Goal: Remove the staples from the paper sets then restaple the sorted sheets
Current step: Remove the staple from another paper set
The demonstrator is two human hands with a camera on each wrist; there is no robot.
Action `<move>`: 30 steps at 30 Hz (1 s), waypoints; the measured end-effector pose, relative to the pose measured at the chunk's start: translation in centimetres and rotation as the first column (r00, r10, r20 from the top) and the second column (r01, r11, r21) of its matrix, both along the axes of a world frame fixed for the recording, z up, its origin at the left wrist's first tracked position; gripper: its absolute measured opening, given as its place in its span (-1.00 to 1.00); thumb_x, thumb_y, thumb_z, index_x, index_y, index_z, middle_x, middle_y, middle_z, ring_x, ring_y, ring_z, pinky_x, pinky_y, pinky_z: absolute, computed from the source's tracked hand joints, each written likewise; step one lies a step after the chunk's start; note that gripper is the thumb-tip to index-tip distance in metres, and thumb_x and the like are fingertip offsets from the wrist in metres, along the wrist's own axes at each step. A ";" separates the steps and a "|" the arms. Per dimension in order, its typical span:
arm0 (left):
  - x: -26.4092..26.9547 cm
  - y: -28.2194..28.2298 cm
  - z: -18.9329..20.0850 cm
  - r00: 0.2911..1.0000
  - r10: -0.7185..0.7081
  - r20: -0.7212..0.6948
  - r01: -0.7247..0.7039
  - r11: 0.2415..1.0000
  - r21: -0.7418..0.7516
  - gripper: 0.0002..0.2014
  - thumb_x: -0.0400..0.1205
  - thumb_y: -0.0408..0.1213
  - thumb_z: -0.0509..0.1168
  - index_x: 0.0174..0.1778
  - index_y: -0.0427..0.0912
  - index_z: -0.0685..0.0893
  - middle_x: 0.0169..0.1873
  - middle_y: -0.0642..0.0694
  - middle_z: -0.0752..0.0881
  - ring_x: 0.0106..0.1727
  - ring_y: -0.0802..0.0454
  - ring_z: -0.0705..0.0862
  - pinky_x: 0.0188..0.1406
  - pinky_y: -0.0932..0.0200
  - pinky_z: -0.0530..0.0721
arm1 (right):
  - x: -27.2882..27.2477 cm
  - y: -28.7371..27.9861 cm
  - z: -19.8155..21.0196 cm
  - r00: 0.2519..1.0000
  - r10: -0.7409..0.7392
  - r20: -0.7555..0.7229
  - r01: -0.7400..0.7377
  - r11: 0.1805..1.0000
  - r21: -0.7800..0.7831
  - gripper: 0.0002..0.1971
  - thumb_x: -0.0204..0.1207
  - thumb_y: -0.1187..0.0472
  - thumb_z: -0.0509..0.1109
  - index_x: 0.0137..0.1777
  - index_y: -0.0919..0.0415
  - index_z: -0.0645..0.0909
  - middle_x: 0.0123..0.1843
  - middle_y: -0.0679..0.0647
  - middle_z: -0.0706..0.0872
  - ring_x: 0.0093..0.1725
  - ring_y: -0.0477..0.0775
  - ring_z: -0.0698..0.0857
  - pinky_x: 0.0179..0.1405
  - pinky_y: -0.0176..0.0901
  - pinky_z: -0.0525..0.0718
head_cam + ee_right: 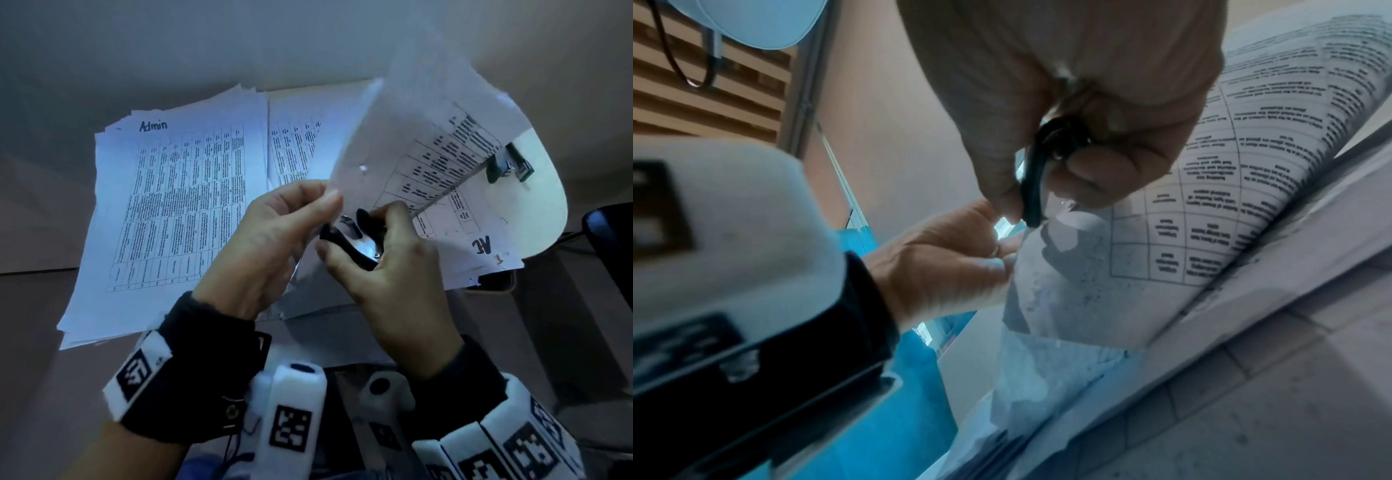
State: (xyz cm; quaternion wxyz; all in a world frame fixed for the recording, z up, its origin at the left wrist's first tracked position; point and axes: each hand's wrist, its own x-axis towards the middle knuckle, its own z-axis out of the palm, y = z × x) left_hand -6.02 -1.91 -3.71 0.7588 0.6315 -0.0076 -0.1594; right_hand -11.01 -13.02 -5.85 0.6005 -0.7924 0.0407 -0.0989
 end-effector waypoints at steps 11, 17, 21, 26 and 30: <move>-0.3 -0.2 -0.5 0.963 0.195 0.186 -0.228 0.957 0.177 -0.82 0.54 -0.20 0.39 -0.38 -0.09 0.66 -0.50 -0.29 0.60 -0.39 -0.14 0.53 -0.38 0.06 0.50 | -0.6 0.5 0.8 0.997 -0.076 -0.010 0.074 0.988 -0.138 -0.55 0.34 -0.16 0.47 -0.07 0.22 0.51 -0.22 0.06 0.75 -0.20 0.12 0.73 -0.20 0.08 0.69; -0.7 -0.2 -0.7 0.966 0.206 0.156 -0.228 0.963 0.141 -0.84 0.55 -0.24 0.35 -0.36 -0.13 0.66 -0.57 -0.17 0.64 -0.49 -0.07 0.56 -0.47 0.15 0.53 | -0.7 1.0 1.4 0.998 -0.062 -0.018 0.058 0.983 -0.177 -0.53 0.38 -0.16 0.43 -0.02 0.25 0.47 -0.18 0.14 0.73 -0.17 0.21 0.71 -0.19 0.11 0.67; -0.7 -0.1 -1.0 0.968 0.214 0.128 -0.226 0.969 0.095 -0.86 0.40 -0.15 0.38 -0.44 -0.09 0.68 -0.57 -0.11 0.63 -0.48 -0.03 0.57 -0.42 0.19 0.57 | -0.9 1.3 1.5 0.996 -0.080 -0.042 0.073 0.988 -0.139 -0.54 0.39 -0.15 0.43 0.00 0.23 0.47 -0.16 0.12 0.74 -0.16 0.18 0.72 -0.17 0.10 0.68; -0.6 0.0 -1.1 0.970 0.209 0.122 -0.218 0.973 0.074 -0.84 0.47 -0.16 0.39 -0.42 -0.09 0.68 -0.48 -0.22 0.61 -0.37 -0.13 0.55 -0.33 0.09 0.58 | -0.9 1.3 1.9 0.996 -0.079 -0.046 0.072 0.989 -0.130 -0.56 0.41 -0.15 0.43 -0.01 0.23 0.46 -0.18 0.11 0.73 -0.19 0.16 0.71 -0.19 0.06 0.66; -0.6 -0.3 -1.0 0.977 0.187 0.100 -0.193 0.980 0.056 -0.85 0.44 -0.19 0.34 -0.37 -0.18 0.61 -0.50 -0.20 0.62 -0.50 0.03 0.60 -0.46 0.25 0.63 | -0.9 1.4 2.1 0.997 -0.066 -0.033 0.060 0.987 -0.152 -0.58 0.43 -0.12 0.43 -0.03 0.21 0.43 -0.25 0.09 0.68 -0.28 0.11 0.65 -0.29 -0.10 0.54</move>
